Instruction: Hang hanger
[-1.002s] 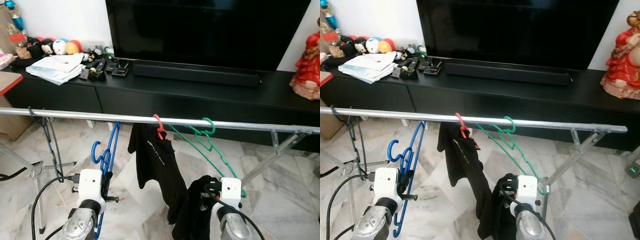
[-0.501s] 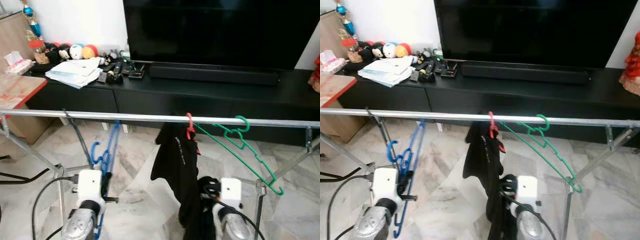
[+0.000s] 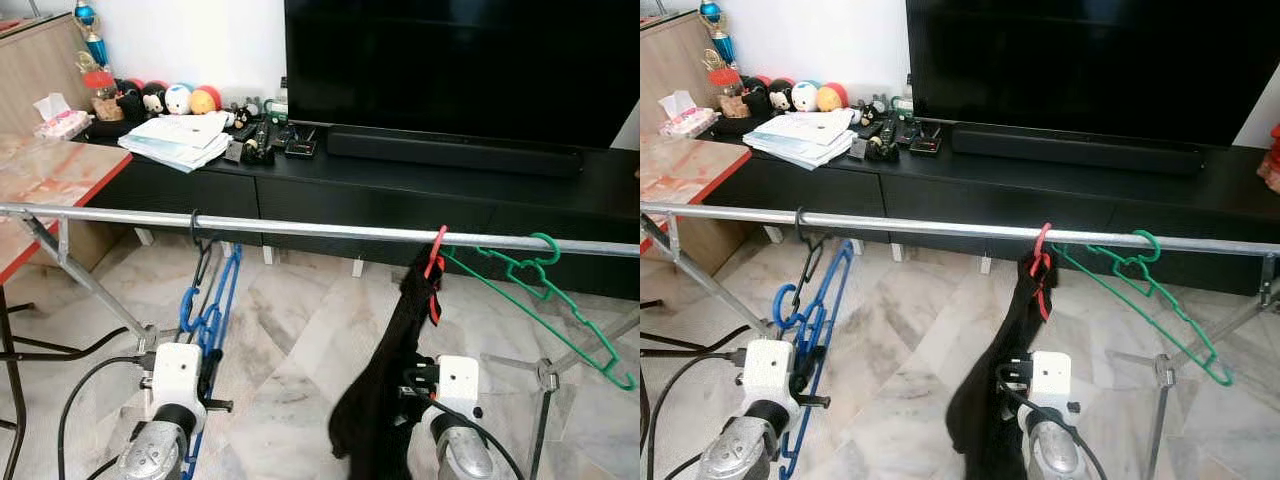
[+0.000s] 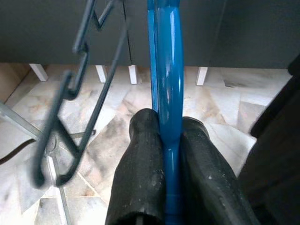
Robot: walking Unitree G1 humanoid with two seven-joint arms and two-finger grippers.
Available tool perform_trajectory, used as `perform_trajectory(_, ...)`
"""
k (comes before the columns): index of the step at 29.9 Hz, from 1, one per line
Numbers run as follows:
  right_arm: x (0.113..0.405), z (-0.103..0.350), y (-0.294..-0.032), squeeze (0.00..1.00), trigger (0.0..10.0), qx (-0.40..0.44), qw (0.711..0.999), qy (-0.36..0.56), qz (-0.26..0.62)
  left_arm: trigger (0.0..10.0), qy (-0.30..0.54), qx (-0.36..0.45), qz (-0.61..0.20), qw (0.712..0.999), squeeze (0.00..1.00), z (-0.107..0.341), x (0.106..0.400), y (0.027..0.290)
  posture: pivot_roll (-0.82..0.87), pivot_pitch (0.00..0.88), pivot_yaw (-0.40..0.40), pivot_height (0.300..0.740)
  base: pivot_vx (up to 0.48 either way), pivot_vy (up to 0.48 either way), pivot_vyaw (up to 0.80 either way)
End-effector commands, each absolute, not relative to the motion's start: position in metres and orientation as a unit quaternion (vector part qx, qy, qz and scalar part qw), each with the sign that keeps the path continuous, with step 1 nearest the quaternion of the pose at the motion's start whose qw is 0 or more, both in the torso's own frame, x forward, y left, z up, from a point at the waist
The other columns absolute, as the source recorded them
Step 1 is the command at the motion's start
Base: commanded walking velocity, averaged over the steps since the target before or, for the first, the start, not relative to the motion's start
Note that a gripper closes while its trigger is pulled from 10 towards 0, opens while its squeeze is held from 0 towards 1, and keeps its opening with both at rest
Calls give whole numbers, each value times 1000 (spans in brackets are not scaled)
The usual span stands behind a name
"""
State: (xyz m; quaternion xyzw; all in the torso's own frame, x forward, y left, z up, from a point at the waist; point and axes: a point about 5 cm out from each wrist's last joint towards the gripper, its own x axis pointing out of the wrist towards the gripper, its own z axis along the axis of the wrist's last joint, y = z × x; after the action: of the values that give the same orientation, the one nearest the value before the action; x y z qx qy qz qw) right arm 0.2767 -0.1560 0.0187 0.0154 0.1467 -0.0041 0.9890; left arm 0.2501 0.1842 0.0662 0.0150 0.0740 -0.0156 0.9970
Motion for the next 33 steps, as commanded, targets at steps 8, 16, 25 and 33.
perform_trajectory(8,279,22,-164,0,10000,12,990,141,-22,10000,81,10,-18,997,0,62,245,184,69,105,22,740,0,0,0)
perform_trajectory(16,279,22,-165,0,10000,10,990,141,-22,10000,80,12,-20,997,0,62,245,184,67,102,23,740,-195,0,0)
perform_trajectory(25,280,21,-163,0,10000,11,990,140,-21,10000,76,13,-21,997,0,63,247,184,68,90,26,740,-282,0,0)
perform_trajectory(33,283,23,-162,0,10000,12,990,137,-21,10000,75,17,-21,997,0,63,250,186,70,79,27,740,-291,0,0)
